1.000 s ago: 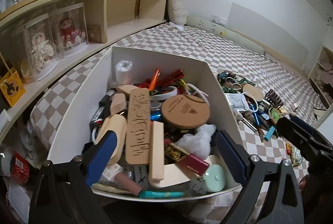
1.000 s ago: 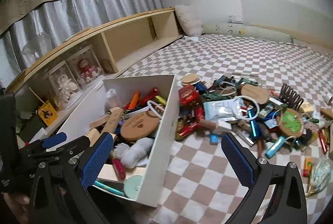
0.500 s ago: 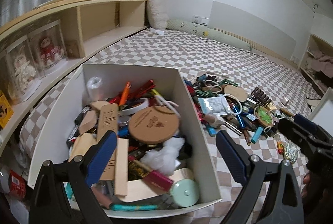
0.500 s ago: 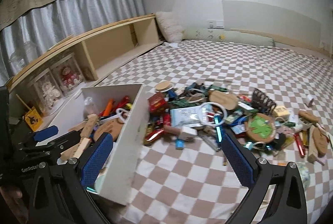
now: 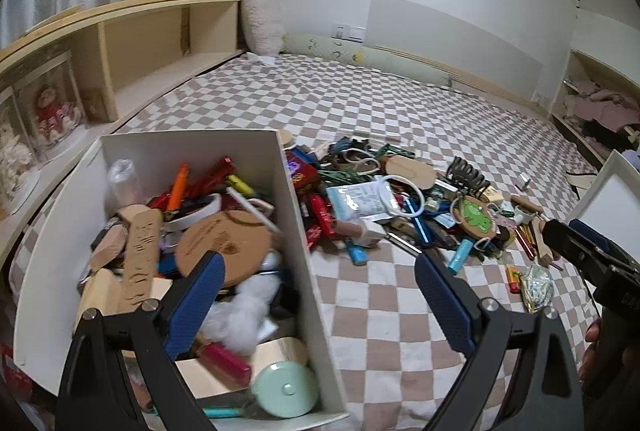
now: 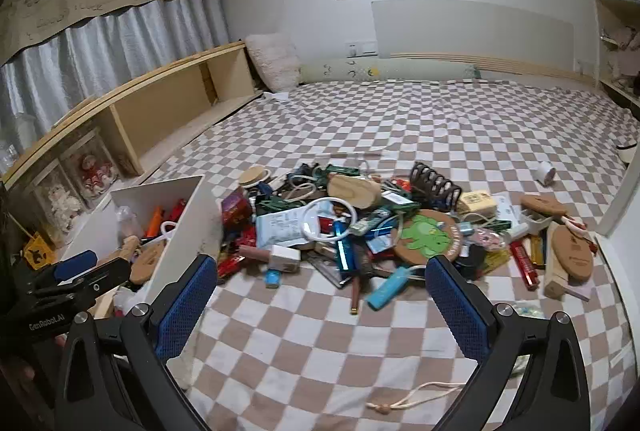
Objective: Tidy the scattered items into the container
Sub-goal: 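Move both tools back toward the pile of items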
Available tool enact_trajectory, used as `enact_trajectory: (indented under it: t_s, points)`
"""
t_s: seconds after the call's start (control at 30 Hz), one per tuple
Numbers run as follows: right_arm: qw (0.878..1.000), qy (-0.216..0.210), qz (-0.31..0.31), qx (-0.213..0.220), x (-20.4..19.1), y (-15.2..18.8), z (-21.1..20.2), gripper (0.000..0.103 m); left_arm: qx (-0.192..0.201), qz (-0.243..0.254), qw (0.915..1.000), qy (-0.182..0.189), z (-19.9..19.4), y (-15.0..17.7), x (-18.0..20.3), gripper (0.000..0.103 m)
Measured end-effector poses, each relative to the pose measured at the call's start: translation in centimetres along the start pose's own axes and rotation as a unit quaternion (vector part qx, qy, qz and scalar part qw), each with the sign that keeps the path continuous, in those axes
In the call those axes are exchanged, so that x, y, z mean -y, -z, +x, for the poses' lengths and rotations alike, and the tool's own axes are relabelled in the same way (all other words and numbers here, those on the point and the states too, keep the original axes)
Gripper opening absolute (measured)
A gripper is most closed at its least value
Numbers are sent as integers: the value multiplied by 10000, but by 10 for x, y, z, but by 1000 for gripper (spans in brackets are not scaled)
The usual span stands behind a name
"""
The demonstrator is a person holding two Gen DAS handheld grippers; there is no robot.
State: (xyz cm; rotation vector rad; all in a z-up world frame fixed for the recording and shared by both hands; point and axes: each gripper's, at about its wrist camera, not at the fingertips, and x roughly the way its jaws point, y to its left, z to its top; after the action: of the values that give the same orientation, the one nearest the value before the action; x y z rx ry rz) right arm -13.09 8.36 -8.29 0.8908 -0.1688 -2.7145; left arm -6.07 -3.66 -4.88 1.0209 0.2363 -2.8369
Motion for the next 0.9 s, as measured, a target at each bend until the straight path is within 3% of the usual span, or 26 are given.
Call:
enact_trajectory:
  t_s: [0.57, 0.83, 0.9]
  points:
    - [9971, 764, 43, 45, 80, 17, 5, 103, -77, 396, 9988, 282, 43, 10, 60, 96]
    - [9940, 952, 407, -368, 130, 44, 28, 103, -188, 603, 9972, 412, 63, 18, 81, 97]
    - [9929, 982, 450, -494, 137, 51, 33, 103, -253, 631, 9966, 466, 68, 19, 85, 103]
